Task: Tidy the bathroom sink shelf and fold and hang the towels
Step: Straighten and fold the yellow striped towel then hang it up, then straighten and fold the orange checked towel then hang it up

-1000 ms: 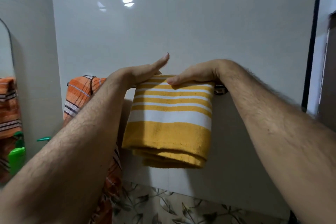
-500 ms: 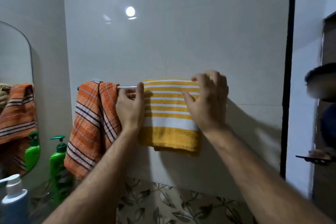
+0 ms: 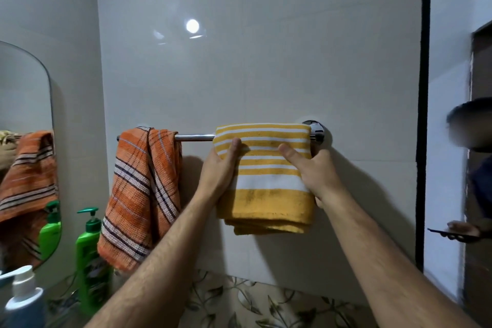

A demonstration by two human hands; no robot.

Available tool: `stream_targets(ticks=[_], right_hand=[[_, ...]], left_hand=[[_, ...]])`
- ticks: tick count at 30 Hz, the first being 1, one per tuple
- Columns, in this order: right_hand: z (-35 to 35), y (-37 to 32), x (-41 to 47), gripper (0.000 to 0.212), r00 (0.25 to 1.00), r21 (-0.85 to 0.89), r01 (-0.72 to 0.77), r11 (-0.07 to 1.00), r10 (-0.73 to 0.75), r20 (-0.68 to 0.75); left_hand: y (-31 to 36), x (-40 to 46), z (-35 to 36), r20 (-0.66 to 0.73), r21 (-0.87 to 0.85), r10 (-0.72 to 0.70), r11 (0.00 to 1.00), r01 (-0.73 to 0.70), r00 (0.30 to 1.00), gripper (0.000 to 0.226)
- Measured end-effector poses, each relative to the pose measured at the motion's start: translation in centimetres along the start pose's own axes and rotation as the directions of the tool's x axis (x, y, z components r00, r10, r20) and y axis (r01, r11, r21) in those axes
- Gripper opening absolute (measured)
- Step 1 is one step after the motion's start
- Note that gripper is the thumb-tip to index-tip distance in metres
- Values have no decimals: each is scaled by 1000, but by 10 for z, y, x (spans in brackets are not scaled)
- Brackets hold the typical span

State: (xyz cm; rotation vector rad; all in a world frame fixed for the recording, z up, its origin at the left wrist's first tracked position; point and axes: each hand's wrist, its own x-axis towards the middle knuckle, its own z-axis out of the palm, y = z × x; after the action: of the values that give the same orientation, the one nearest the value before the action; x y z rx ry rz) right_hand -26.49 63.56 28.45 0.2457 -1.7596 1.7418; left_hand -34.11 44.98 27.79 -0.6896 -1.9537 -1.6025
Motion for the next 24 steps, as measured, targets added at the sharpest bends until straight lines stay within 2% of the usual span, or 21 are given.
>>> stream_targets(ticks=[3,6,8,10,12,14,16,20,22,24], right_hand=[[-3,1,-3,29,996,-47,28,998,-32,-83],[5,7,-10,39,952,-374,90,923,-190,-240],[13,13,-18,51,850,-582,172,795,-418,-320],[20,13,-28,60,699,-715,251,653,-633,-332],[27,6,-35,51,585,-776,334,535,-763,-274],[37,-4,-36,37,538,-794,431,429,-829,-155],[50,-13,-31,27,532,-780,522,345,-846,-19],[81,-26,-19,20,584,-718,625,307,-794,169],[97,-29,-12,18,601,-671,670,317,-763,239],[113,-29,-7,14,635,-605,706,368,-707,311]], left_hand=[[-1,-2,6,6,-42,6,999,-5,1000,60],[-6,-2,3,-18,23,-7,1000,7,1000,71],[-9,-5,-3,-34,97,-14,995,18,999,73],[-10,-11,-8,-77,200,17,980,-1,997,67],[-11,-19,-16,-127,292,90,955,-50,988,61],[-14,-23,-24,-166,331,164,938,-101,973,53],[-15,-24,-35,-205,358,222,923,-138,953,46],[-15,-22,-64,-298,497,348,851,-167,889,27],[-19,-17,-85,-367,586,380,803,-106,849,27],[-29,-11,-105,-422,659,342,752,25,840,39]])
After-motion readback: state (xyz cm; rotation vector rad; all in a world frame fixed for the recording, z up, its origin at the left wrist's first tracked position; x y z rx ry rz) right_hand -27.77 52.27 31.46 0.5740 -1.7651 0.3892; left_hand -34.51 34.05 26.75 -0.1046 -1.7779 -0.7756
